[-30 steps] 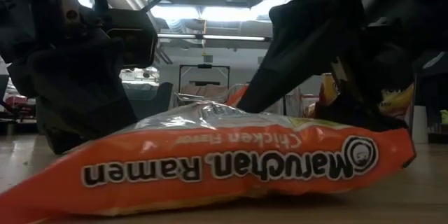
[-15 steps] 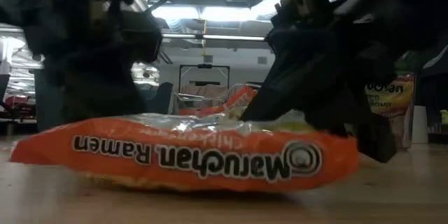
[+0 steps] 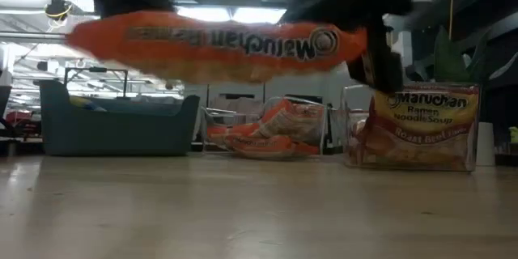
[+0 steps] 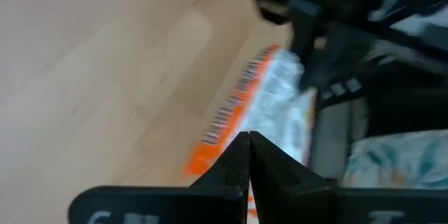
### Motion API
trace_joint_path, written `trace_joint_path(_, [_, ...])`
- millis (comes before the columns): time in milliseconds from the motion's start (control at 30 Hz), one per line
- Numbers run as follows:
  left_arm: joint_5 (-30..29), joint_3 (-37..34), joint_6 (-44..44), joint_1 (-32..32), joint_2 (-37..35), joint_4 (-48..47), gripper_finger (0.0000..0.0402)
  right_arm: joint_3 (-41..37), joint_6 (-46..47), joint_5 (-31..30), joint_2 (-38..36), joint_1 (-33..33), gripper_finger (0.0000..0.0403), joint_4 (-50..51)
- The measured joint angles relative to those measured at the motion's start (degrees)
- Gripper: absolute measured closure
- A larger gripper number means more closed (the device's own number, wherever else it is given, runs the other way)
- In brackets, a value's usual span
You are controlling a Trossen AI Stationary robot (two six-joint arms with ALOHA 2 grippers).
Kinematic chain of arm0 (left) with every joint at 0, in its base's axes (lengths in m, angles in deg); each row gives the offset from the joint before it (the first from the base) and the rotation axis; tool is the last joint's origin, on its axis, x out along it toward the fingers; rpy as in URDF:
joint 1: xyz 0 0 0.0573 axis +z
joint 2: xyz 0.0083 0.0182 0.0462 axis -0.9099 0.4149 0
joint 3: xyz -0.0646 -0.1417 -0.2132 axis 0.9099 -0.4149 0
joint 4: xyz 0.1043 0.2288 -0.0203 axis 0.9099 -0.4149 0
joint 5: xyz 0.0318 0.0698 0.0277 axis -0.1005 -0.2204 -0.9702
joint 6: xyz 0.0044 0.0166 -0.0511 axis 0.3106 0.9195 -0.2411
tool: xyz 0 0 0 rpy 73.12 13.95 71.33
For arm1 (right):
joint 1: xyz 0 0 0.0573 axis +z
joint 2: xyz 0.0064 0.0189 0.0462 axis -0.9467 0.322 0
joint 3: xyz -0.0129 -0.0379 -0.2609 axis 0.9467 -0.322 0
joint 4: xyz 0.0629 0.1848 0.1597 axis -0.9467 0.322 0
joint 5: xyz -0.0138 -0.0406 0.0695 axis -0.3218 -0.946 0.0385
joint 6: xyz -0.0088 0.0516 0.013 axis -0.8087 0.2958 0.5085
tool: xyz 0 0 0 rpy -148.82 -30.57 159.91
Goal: Sort Maruchan noodles
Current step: Put the orange noodle pack into the left transparent bin
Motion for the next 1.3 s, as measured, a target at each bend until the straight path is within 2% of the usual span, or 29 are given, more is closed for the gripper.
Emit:
trace_joint_path(167, [-1.9,0.1,-0.2,-0.3,-7.9,-0.5,0.0402,0.0,-7.0,0.6,-7.2,-5.3,0.0397,4.7])
trace_joint_path(300, [-7.3,0.1,0.0,-1.7,-12.5,-0.9,0.0401,0.0,-13.3,2.0,-12.3,-10.4,0.04,10.0])
trace_joint_path(433, [-12.6,0.1,0.2,-3.2,-14.6,-1.8,0.0402,0.0,-17.8,2.6,-15.6,-15.9,0.0399,12.7])
trace_joint_path(567, [-15.4,0.1,0.2,-4.4,-14.7,-2.4,0.0401,0.0,-20.5,2.8,-17.2,-22.7,0.0399,13.1])
trace_joint_path(833, [-20.2,0.1,-0.3,-4.7,-14.2,-2.6,0.0402,1.3,-22.3,5.3,-17.4,-37.5,0.0399,13.8])
trace_joint_path(1000, [-23.4,0.1,-1.0,-4.7,-14.2,-2.7,0.0402,1.3,-22.3,9.3,-17.0,-45.3,0.0399,13.7])
trace_joint_path(1167, [-26.4,0.1,-1.3,-4.7,-14.2,-3.0,0.0401,1.3,-21.7,12.4,-14.2,-47.5,0.0399,10.9])
trace_joint_path(1300, [-28.3,0.2,-1.4,-4.6,-14.2,-3.3,0.0401,1.3,-19.5,12.4,-10.4,-47.5,0.0398,6.4])
